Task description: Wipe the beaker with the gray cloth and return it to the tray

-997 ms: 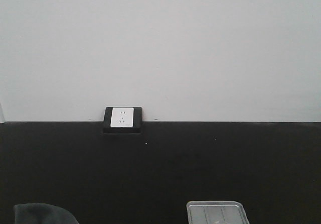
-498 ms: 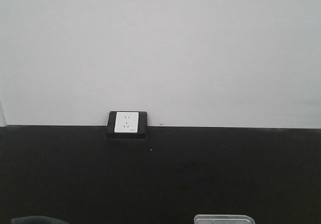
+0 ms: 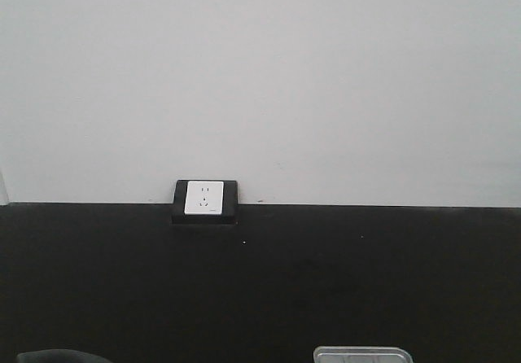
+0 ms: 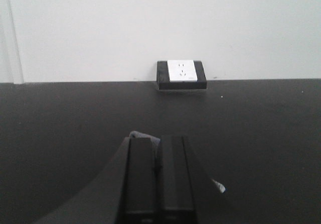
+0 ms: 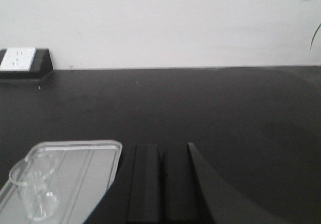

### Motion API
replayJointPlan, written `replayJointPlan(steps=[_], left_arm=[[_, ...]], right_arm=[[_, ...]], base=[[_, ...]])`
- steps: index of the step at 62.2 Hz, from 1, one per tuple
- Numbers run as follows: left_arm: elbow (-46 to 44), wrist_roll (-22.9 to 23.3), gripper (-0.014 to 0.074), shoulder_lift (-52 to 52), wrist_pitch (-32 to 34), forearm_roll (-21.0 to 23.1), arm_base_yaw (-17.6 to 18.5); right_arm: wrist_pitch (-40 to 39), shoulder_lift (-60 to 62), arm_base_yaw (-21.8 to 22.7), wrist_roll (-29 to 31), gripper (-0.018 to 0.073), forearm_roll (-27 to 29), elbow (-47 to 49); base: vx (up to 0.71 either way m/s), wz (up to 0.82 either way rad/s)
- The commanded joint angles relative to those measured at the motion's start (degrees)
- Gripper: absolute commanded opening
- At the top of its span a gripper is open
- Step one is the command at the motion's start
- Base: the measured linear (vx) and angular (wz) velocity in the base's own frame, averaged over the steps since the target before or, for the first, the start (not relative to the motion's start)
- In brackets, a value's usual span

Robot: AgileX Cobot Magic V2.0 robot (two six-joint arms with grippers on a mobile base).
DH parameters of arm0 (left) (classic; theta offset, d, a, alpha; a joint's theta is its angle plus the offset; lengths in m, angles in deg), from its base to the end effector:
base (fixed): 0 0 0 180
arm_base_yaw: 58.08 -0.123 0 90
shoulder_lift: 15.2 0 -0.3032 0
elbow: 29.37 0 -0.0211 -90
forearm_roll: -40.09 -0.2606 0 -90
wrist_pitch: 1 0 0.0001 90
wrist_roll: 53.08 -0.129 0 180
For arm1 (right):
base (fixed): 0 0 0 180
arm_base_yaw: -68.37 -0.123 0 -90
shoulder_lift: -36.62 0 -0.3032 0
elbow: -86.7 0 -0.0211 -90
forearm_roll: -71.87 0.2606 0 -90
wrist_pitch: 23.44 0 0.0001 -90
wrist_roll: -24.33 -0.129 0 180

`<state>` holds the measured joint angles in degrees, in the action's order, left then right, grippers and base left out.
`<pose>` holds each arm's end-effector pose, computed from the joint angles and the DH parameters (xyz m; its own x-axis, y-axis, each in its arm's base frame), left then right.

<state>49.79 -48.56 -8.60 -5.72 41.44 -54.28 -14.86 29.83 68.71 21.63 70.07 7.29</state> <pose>0.0859 -0.0060 0.1970 -0.0153 -0.1014 -0.9947 0.0670 0.9925 -0.1022 0.0861 -0.0011 0.1863 -0.0831 0.0166 -0.9964 0.0119 0.9998 0.0156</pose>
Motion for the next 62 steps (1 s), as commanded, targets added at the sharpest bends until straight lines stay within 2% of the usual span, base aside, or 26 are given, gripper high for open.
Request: replayJointPlan(steps=[1,9,13,18,23,30,36,43,52,62], left_arm=[[1.8,0.5,-0.0006,-0.9,7.7,0.6,-0.2],[1.4,0.5,-0.0006,-0.9,12.4,0.8,-0.2],[-0.1,0.4,-0.0006,-0.9,12.0,0.8,-0.2],[-4.4,0.4,-0.0006,-0.6,7.0,0.8,-0.2],[-11.1,0.3,-0.0004,0.6,-1.5,0.5,-0.2],[-22.5,0.3,0.0004,5.6,-10.7,0.3,-0.2],[-30.0,0.2,0.0017,11.9,-15.4,0.3,-0.2],[-34.9,-0.1,0.0049,21.3,-17.1,0.3,-0.2],[-36.8,-0.1,0.0121,31.7,-15.3,0.3,-0.2],[-36.8,-0.1,0.0298,43.5,-17.1,0.3,-0.2]], right_arm=[[-8.2,0.5,0.4,0.4,-0.0011,-0.4,-0.3],[-14.4,0.5,0.5,0.4,-0.0011,-0.4,-0.3],[-15.7,0.5,0.4,0.0,-0.0011,-0.3,0.5],[-10.7,-0.1,0.4,0.0,-0.0011,-0.3,4.4],[-0.6,-2.1,0.4,0.2,-0.0011,-0.4,11.3],[8.8,-7.0,0.4,1.8,-0.0011,-0.7,22.2],[12.8,-12.5,0.4,1.7,-0.0011,-0.7,30.1],[16.0,-18.2,0.4,1.3,-0.0007,-0.5,34.8],[16.5,-24.9,0.4,1.3,0.0007,-0.3,35.5],[16.4,-30.9,0.4,1.2,0.0083,-0.1,35.5]], base=[[0.0,0.0],[0.0,0.0],[0.0,0.0],[0.0,0.0],[0.0,0.0],[0.0,0.0],[0.0,0.0],[0.0,0.0],[0.0,0.0],[0.0,0.0]])
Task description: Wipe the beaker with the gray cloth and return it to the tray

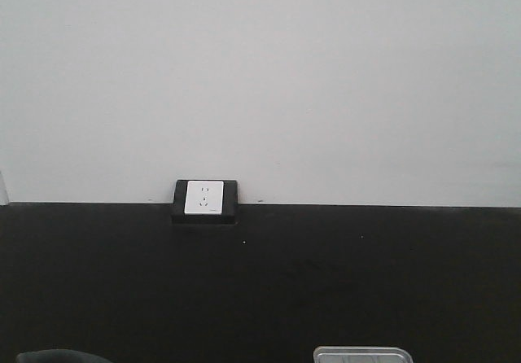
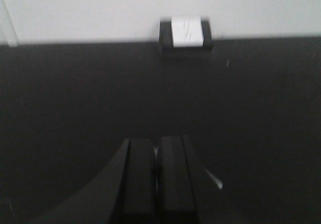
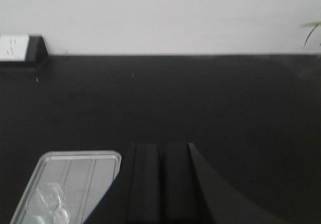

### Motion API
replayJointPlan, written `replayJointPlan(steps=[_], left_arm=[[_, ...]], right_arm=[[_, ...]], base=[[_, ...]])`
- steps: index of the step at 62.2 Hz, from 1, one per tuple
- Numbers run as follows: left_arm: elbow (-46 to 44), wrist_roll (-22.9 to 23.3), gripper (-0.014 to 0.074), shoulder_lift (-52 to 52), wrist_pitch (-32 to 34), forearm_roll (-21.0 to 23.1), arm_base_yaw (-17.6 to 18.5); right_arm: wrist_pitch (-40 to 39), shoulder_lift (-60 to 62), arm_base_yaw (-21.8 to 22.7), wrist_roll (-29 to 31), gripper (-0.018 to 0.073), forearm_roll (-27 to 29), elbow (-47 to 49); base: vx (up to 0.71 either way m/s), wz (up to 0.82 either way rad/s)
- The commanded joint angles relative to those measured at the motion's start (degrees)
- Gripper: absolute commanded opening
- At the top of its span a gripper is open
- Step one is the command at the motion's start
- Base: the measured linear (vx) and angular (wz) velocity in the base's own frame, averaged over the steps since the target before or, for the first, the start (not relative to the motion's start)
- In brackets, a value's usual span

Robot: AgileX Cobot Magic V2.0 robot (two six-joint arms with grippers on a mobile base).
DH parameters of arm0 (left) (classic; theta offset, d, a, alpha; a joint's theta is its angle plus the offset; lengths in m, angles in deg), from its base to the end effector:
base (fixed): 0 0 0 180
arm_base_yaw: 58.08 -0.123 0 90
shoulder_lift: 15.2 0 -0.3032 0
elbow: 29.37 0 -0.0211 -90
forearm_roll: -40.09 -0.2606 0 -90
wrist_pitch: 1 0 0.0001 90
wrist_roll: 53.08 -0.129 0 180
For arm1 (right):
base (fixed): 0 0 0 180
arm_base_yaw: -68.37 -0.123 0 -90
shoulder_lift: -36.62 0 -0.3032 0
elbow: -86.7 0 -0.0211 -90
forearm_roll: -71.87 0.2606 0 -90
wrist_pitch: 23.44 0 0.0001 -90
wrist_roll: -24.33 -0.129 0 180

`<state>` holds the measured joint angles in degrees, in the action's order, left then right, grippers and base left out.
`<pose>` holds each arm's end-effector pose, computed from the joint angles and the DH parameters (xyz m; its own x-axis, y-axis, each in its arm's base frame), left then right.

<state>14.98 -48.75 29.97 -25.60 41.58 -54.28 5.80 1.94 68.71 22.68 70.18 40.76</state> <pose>0.1639 -0.0123 0.3085 -0.4132 -0.0718 -0.9078 0.0354 0.9949 -0.0948 0.1256 -0.0026 0.3149 -0.3395 0.0051 -0.9406 0.0205 0.9998 -0.0020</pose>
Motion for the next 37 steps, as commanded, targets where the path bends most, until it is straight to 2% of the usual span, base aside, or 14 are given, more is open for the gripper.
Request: replayJointPlan(steps=[1,9,16,27,37], left_arm=[[-2.0,0.0,0.0316,5.9,2.6,0.1,-0.2],[-2.0,0.0,0.0483,14.7,6.4,0.1,-0.2],[-2.0,0.6,0.0573,20.6,11.9,1.5,-0.1],[-5.3,0.6,0.059,30.2,11.4,1.7,-0.1],[-10.9,0.5,0.0586,39.1,10.1,1.7,-0.1]], right_arm=[[-4.3,-3.7,0.4,0.1,0.0092,-0.2,2.0],[-4.3,-6.7,0.4,0.1,0.0209,-0.2,2.0],[-4.4,-8.1,0.4,0.1,0.0319,-0.2,2.0],[-4.7,-9.3,0.4,0.2,0.0428,-0.4,2.0],[-4.7,-9.3,0.4,0.2,0.044,-0.4,2.0]], base=[[0.0,0.0],[0.0,0.0],[0.0,0.0],[0.0,0.0],[0.0,0.0]])
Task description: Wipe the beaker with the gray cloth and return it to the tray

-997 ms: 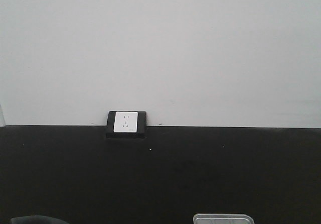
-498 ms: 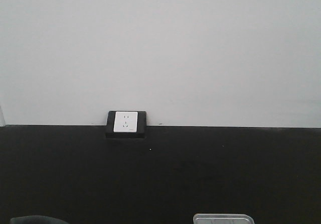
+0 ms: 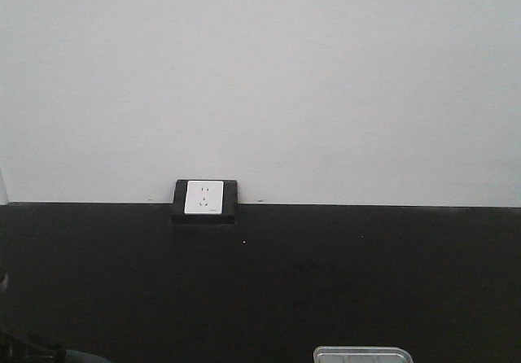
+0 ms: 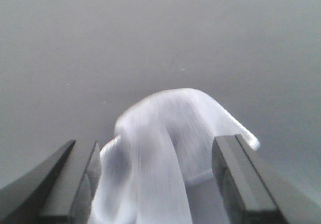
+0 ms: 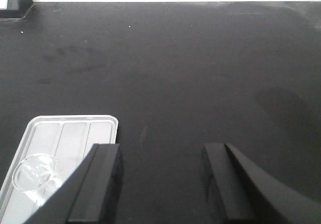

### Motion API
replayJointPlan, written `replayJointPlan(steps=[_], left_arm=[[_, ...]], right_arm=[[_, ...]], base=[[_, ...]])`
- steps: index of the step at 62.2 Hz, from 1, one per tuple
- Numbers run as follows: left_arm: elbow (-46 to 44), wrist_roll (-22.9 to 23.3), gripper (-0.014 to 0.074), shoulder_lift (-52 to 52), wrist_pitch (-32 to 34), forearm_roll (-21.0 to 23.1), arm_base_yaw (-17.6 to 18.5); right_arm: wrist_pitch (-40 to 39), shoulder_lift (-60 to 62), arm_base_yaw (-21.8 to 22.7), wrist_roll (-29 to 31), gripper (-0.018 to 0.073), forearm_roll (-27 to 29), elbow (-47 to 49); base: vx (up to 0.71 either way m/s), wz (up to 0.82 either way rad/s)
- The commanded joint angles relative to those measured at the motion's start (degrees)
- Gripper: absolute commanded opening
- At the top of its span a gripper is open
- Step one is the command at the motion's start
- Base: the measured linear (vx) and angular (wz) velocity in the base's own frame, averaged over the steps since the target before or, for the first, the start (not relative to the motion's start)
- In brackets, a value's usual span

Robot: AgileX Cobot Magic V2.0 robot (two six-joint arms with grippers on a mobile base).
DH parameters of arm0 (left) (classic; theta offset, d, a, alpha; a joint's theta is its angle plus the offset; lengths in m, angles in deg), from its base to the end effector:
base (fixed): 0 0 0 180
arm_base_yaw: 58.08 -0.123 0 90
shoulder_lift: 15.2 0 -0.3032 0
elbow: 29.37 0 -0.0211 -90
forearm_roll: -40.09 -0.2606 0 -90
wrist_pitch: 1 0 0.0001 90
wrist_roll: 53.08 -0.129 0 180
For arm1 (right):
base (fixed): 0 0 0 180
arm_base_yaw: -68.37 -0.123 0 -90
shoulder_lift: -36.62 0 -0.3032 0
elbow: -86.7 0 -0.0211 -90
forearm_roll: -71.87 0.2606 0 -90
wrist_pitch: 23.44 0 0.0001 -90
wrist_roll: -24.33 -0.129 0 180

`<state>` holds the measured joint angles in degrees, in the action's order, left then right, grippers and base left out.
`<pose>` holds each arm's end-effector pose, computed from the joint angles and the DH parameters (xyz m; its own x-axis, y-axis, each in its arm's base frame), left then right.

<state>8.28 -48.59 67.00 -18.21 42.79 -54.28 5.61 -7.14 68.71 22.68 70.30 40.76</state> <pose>0.2825 -0.0206 0.2175 -0.7340 -0.0746 -0.6750 -0.0147 0.9955 -0.0940 0.1545 -0.0026 0.2931 -0.4807 0.0077 -0.8768 0.0199 0.9998 -0.0022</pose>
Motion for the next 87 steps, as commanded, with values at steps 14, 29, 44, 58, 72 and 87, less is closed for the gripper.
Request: replayJointPlan(steps=[14,29,44,58,72,87], left_arm=[[-8.1,0.3,0.0586,10.8,0.9,0.5,-0.1],[-8.0,0.3,0.0487,12.6,-3.0,0.9,-0.1],[-8.0,0.3,0.0159,6.1,-4.8,0.9,-0.1],[-7.9,-1.2,-0.0009,0.7,-5.8,0.9,-0.1],[-7.9,-1.2,-0.0008,-4.4,-9.3,0.9,-0.1],[-7.9,-1.2,-0.0006,-7.0,-9.2,0.9,-0.1]], right_arm=[[-4.5,-0.2,0.4,0.2,0.044,-0.5,2.0],[-3.9,-0.2,0.4,0.2,0.0439,-0.3,2.0],[6.3,-6.7,0.4,2.5,0.0439,5.2,4.1],[11.0,-21.1,0.4,18.6,0.0439,17.5,14.1],[18.3,-33.3,-3.1,21.6,0.0439,17.9,25.8],[20.5,-45.1,-12.0,5.8,0.0439,7.2,33.1]], base=[[0.0,0.0],[0.0,0.0],[0.0,0.0],[0.0,0.0],[0.0,0.0],[0.0,0.0]])
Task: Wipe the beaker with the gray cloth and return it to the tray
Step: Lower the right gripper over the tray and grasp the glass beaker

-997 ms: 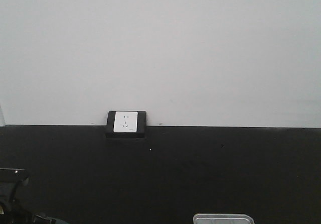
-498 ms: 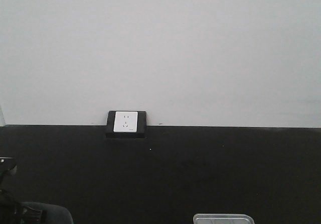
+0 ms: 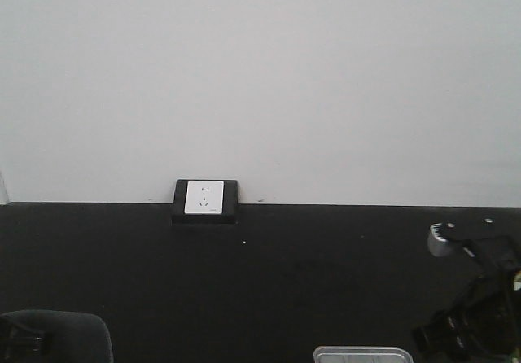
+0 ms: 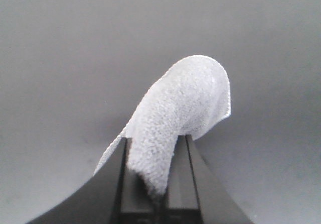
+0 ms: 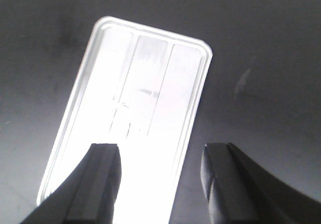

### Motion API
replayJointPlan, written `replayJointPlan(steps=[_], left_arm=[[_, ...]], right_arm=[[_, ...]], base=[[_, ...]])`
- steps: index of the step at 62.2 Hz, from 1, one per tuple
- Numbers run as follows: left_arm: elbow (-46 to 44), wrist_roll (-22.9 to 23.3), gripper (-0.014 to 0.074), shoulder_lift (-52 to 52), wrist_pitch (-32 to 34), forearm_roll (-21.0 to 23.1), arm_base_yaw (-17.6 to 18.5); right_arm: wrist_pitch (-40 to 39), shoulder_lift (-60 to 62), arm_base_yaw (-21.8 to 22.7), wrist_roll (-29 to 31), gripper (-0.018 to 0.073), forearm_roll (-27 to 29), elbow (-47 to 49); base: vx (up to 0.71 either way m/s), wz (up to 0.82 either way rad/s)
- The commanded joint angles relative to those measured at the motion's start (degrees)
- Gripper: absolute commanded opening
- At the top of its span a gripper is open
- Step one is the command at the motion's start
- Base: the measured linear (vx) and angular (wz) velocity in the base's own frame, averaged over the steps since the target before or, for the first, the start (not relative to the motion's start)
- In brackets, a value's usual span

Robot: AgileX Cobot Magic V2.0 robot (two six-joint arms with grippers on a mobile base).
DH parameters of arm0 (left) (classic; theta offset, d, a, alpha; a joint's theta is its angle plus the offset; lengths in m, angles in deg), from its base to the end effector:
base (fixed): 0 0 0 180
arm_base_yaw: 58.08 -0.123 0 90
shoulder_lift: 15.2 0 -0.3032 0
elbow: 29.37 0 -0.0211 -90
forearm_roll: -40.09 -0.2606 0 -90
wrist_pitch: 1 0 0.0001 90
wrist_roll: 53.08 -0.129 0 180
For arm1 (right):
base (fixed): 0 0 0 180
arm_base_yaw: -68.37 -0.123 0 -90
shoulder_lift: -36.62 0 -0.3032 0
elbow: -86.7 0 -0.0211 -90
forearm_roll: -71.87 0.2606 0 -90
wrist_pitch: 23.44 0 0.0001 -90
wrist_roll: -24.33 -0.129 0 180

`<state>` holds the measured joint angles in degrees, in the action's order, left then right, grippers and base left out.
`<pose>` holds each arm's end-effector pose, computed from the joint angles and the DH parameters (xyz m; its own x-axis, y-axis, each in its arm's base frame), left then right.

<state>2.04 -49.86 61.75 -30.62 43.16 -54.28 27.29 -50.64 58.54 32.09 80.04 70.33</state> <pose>0.2710 -0.0214 0.2605 -0.7456 -0.0533 -0.6643 0.0075 0.9961 -0.0883 0.2929 0.0652 0.2696 -0.8755 -0.1969 -0.4412 -0.2566 0.9633 0.0793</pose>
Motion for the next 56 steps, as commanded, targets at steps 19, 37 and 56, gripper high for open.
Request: replayJointPlan(steps=[19,37,56], left_arm=[[-1.7,0.0,-0.0006,-1.7,3.2,0.5,-0.1],[-1.7,0.1,-0.0006,-1.7,3.3,0.5,-0.1],[-1.7,0.1,-0.0006,-1.7,3.4,0.5,-0.1]], right_arm=[[0.4,-10.3,-6.1,-7.8,0.0407,-2.4,5.8],[0.7,-14.7,-6.1,-7.0,0.0407,-2.6,5.8],[-1.3,-20.3,-6.0,-7.1,0.0403,-2.3,5.8]], base=[[0.0,0.0],[0.0,0.0],[0.0,0.0]])
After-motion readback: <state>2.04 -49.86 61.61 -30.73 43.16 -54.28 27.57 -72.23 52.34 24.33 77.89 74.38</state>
